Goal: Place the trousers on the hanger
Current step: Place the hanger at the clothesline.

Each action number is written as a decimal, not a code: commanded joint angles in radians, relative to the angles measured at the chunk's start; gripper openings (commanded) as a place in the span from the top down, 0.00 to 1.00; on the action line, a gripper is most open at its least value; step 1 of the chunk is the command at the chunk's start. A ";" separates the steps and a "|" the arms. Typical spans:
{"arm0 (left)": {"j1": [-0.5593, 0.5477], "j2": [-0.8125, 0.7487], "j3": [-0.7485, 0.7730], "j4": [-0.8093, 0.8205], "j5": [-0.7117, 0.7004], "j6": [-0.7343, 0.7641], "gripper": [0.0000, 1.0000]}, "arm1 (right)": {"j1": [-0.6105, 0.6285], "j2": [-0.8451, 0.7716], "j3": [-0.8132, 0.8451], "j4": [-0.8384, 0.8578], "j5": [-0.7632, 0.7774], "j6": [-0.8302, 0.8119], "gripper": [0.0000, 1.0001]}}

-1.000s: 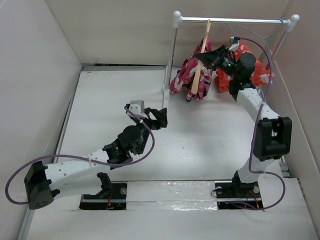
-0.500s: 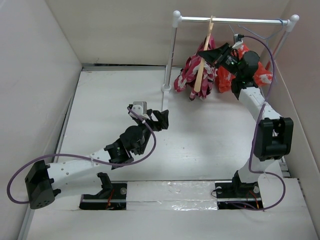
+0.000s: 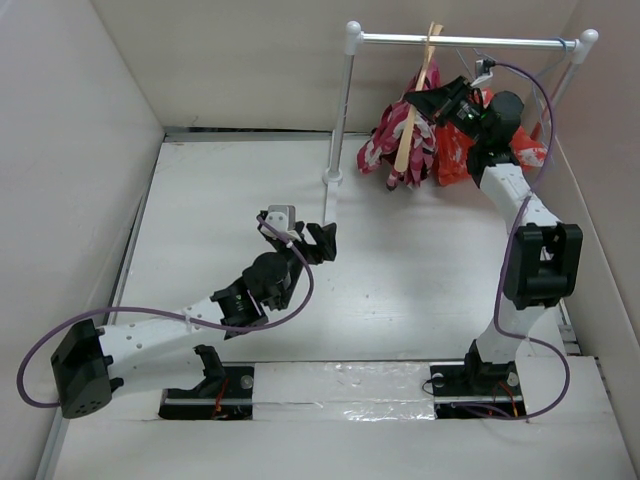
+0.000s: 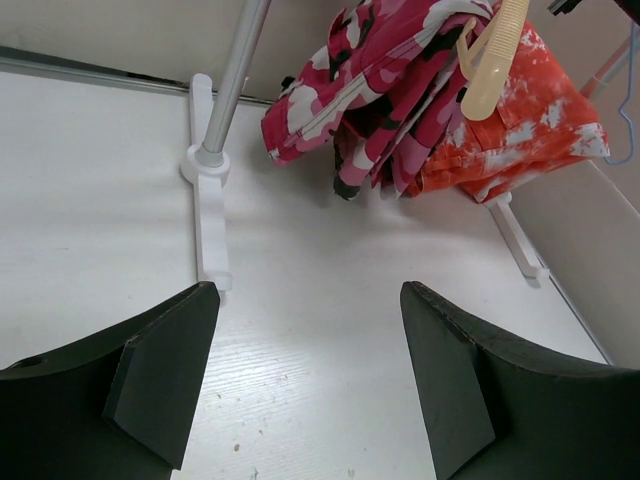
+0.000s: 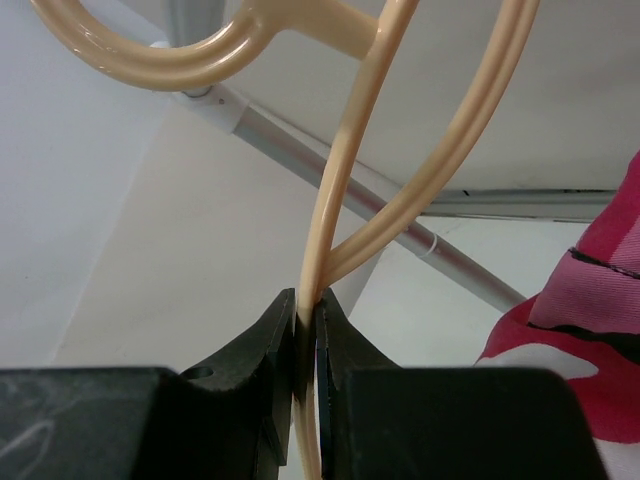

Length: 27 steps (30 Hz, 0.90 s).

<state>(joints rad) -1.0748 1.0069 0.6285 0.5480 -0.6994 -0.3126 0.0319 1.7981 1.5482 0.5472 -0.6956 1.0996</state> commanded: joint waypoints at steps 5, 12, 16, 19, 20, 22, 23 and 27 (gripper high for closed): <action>0.015 0.006 -0.006 0.033 0.008 -0.008 0.29 | -0.003 -0.040 -0.019 0.229 -0.002 -0.056 0.99; 0.015 0.032 -0.009 0.041 0.015 -0.009 0.29 | -0.003 -0.103 -0.155 0.316 -0.007 -0.087 0.34; 0.015 0.047 -0.001 0.041 0.035 -0.016 0.29 | -0.003 -0.175 -0.223 0.231 0.024 -0.184 0.00; 0.015 0.055 -0.001 0.040 0.035 -0.016 0.29 | -0.003 -0.253 -0.270 0.150 0.051 -0.291 0.00; 0.015 0.055 -0.001 0.036 0.037 -0.017 0.29 | -0.003 -0.276 -0.287 0.134 0.059 -0.315 0.00; 0.015 0.059 0.002 0.036 0.043 -0.017 0.29 | -0.003 -0.360 -0.330 0.097 0.080 -0.386 0.00; 0.015 0.062 0.000 0.039 0.043 -0.017 0.29 | -0.012 -0.393 -0.382 0.086 0.103 -0.409 0.00; 0.024 0.085 0.002 0.044 0.055 -0.028 0.29 | 0.009 -0.580 -0.546 -0.012 0.214 -0.552 0.00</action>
<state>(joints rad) -1.0584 1.0805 0.6281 0.5495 -0.6590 -0.3248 0.0288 1.3151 1.0779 0.5945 -0.5800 0.6994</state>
